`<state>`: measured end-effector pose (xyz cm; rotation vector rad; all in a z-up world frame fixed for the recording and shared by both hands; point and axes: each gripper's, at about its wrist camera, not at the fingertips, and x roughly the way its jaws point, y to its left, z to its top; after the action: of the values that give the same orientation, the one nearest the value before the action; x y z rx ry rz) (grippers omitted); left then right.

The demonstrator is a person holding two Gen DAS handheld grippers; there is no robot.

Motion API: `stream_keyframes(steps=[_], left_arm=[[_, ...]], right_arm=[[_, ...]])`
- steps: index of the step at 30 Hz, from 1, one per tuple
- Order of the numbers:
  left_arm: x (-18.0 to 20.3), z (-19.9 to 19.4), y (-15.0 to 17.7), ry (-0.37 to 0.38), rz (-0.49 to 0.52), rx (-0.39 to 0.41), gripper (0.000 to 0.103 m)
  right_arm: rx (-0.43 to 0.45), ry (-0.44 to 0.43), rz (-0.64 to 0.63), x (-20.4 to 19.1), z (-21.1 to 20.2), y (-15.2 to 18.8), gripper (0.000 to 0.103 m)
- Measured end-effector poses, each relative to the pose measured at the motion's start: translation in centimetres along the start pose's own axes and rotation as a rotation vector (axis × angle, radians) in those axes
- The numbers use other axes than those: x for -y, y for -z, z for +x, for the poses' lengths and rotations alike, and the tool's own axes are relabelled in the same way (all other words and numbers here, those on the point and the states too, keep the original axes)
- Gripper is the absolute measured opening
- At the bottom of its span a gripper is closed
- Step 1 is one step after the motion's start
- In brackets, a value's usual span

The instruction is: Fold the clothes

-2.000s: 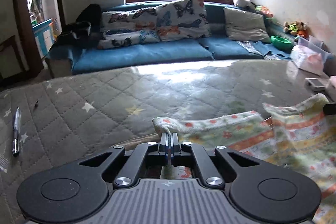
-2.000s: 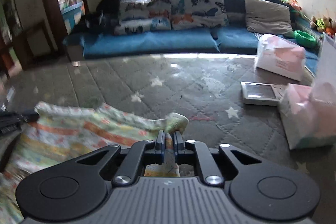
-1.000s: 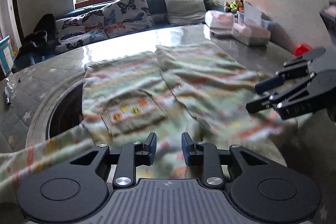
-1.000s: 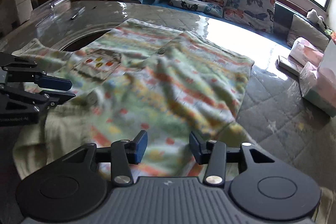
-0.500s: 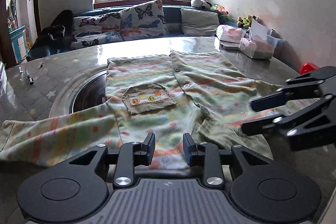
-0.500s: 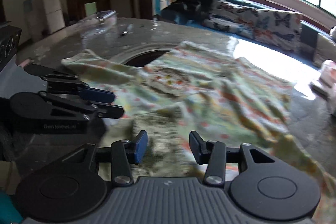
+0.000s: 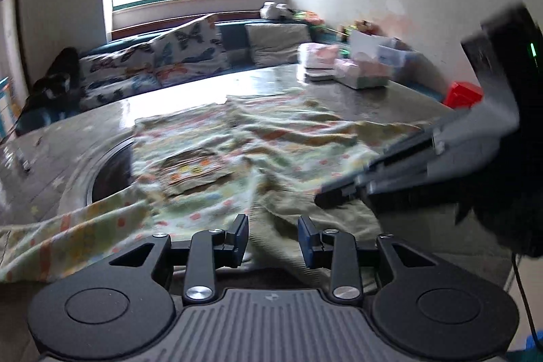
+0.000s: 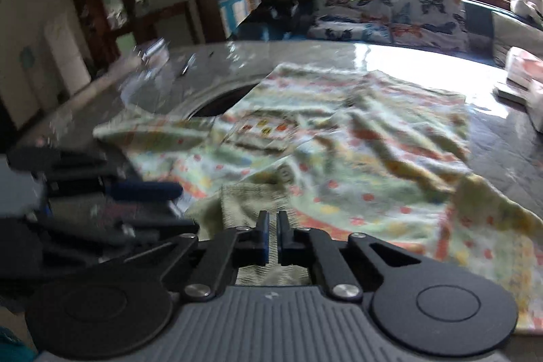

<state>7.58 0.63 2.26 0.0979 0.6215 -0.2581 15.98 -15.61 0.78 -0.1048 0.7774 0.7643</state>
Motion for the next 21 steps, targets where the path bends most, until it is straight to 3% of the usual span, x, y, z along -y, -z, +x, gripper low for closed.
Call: stream_keyframes(steps=[4,12,14,16,18,21], left_arm=[[1.2,1.4,0.0,0.013,0.073,-0.024,0.035],[0.2,0.5,1.0,-0.004,0.043,-0.033,0.035],[-0.1,0.3,1.3,-0.012,0.036,-0.042,0.035],[-0.3,0.1,1.7,-0.018,0.026,-0.047,0.035],[-0.5,-0.1,2.0,-0.021,0.017,-0.05,0.035],[-0.7,-0.4,2.2,-0.031,0.014,-0.052,0.035]], right_arm=[[-0.003,-0.01,0.027,0.7,-0.9,0.0,0.006],[-0.04,-0.059,-0.059,-1.7,1.2,0.5,0.013],[-0.04,-0.067,-0.071,-2.2,1.8,0.4,0.027],[-0.042,-0.073,-0.079,-2.5,2.5,0.3,0.032],[-0.047,-0.062,-0.074,-2.5,3.0,0.5,0.031],[-0.05,-0.045,-0.062,-2.3,3.5,0.6,0.019]])
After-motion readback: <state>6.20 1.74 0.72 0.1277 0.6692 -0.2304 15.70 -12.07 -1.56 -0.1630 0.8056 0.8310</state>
